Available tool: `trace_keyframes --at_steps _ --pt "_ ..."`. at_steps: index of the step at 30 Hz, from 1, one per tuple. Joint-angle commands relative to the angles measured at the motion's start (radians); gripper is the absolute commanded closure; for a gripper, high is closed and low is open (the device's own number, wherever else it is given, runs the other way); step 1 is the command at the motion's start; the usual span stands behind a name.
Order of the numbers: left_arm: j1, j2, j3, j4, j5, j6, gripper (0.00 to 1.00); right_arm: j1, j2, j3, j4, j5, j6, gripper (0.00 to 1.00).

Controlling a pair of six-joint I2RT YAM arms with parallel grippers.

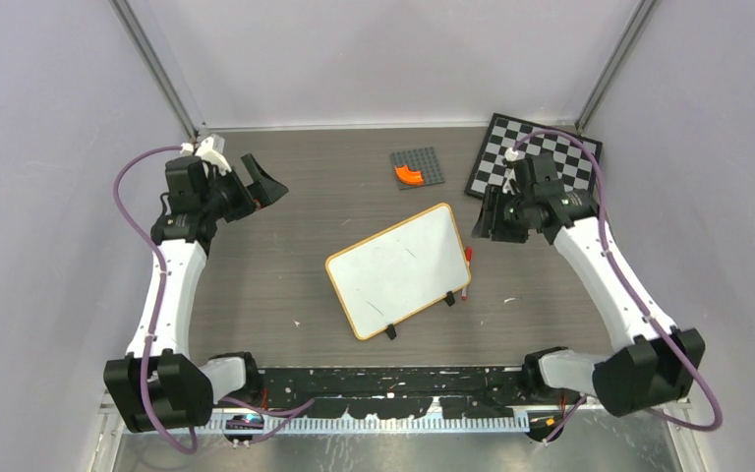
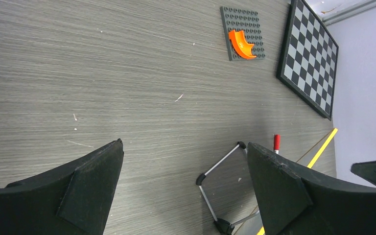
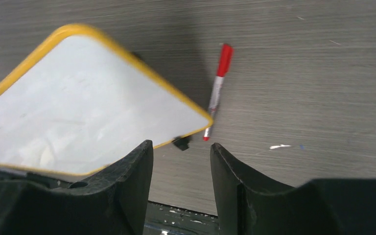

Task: Write a sentence on the whiteboard
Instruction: Pick up the whiteboard marker at the center of the board.

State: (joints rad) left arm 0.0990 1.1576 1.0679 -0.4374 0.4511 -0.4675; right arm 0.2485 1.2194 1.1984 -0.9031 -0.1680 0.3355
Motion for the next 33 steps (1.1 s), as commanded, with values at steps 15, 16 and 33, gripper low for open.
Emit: trace_keyframes --at_steps 15,16,33 --pt "0.004 -0.025 0.007 0.031 0.016 0.016 0.0 0.006 0.428 -0.014 0.138 0.272 0.15 0.51" --pt "0.004 -0.024 0.007 0.031 0.017 0.017 0.0 0.008 0.445 -0.013 0.149 0.273 0.149 0.52" --pt "0.005 -0.012 -0.003 0.037 0.012 0.024 0.0 0.025 0.611 -0.005 0.209 0.248 0.143 0.58"
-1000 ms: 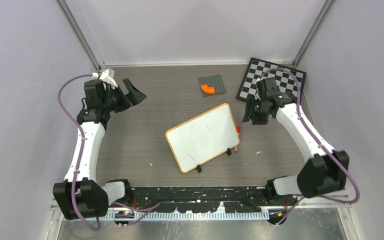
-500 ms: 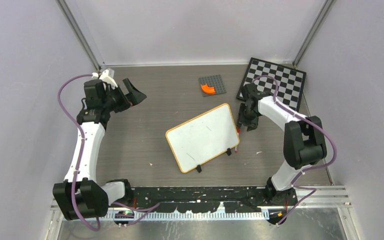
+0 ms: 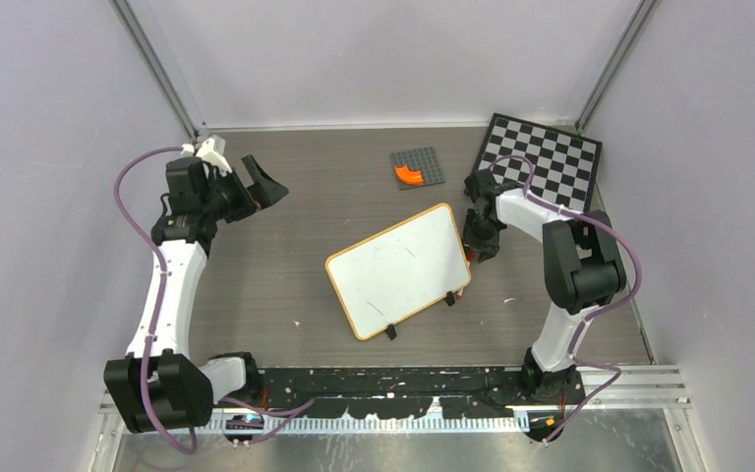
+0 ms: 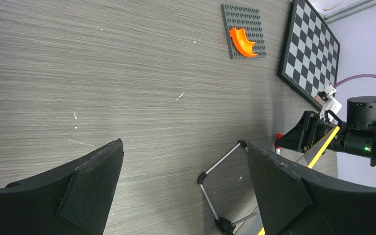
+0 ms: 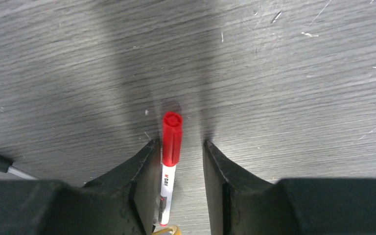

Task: Write a sentence on the whiteboard
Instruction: Pick up the whiteboard marker at the center of the board.

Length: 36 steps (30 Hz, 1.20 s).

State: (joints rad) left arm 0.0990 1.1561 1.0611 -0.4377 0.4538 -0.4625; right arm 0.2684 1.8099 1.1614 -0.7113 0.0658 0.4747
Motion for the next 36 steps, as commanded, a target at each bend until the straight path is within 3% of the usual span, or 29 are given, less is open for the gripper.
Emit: trace_keyframes --at_steps 1,6,15,21,25,30,36 --pt "0.004 -0.009 0.005 0.038 0.008 0.021 0.0 0.0 0.028 0.037 0.008 0.01 -0.001 0.62" --pt "0.004 -0.006 0.018 0.02 0.003 0.038 0.0 -0.051 0.044 0.062 -0.043 0.002 -0.038 0.86" --pt "0.004 0.024 0.085 -0.063 0.045 0.119 0.0 -0.176 -0.046 0.182 -0.11 -0.077 -0.201 1.0" --pt "0.004 0.045 0.257 -0.187 0.18 0.227 0.0 -0.198 -0.143 0.378 -0.204 -0.349 -0.343 1.0" --pt "0.002 0.054 0.34 -0.208 0.418 0.232 0.0 -0.192 -0.2 0.494 -0.261 -0.673 -0.449 1.0" --pt "-0.018 0.047 0.332 -0.086 0.537 0.01 0.08 -0.055 -0.266 0.623 -0.388 -0.832 -0.607 1.0" --pt "-0.182 0.037 0.269 -0.013 0.474 -0.098 0.21 0.262 -0.381 0.62 -0.398 -0.674 -0.769 1.0"
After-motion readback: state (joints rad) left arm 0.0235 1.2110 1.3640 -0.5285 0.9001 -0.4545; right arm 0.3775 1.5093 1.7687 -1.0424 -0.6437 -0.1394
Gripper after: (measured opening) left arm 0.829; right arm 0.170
